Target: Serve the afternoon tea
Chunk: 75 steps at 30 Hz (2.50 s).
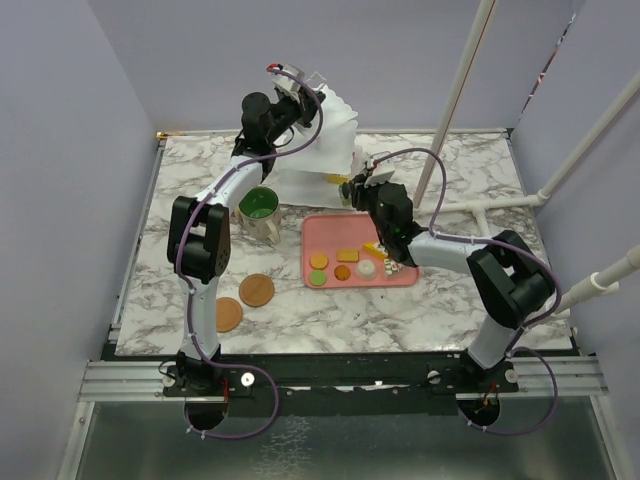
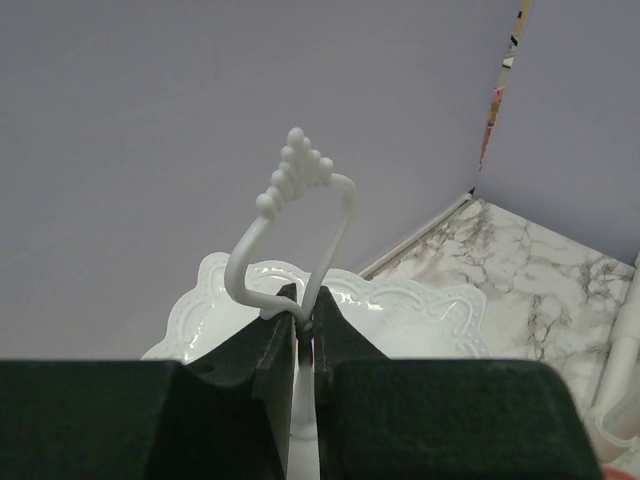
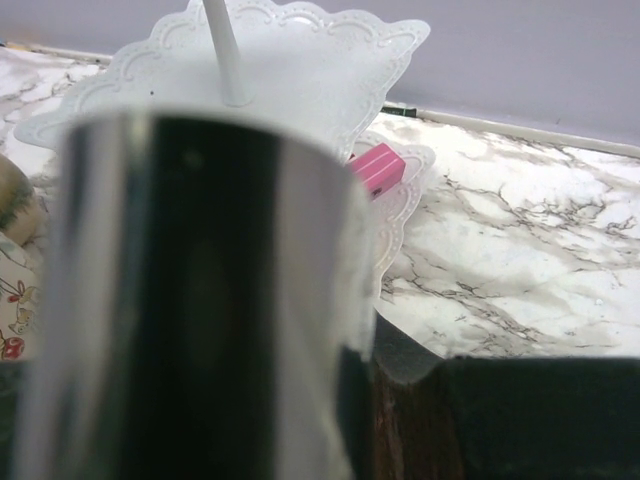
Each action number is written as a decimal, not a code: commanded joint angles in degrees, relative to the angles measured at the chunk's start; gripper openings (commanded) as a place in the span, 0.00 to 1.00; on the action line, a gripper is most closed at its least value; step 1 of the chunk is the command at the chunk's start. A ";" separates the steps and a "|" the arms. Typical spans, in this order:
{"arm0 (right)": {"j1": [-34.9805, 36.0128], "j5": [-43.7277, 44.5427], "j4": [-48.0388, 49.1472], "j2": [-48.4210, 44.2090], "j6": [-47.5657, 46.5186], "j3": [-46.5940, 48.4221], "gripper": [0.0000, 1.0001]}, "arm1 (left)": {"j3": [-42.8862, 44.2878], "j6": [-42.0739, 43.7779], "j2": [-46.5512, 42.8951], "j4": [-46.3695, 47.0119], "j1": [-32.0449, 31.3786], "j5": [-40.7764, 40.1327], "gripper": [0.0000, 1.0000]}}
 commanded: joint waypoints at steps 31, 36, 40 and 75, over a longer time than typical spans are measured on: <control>-0.46 3.36 6.02 9.95 -0.22 5.58 0.50 | 1.91 1.68 -3.76 -13.36 -0.06 1.51 0.57; -0.48 4.05 5.44 5.31 0.35 2.97 0.55 | 4.79 0.91 -1.68 -13.41 0.28 5.11 0.57; -0.48 4.13 4.15 0.34 1.50 -0.54 0.56 | 8.27 0.17 0.98 -14.64 1.01 9.48 0.51; -0.48 18.09 -28.63 -26.64 8.74 -15.32 0.57 | 3.65 3.57 -3.33 -8.68 -3.49 -11.96 0.00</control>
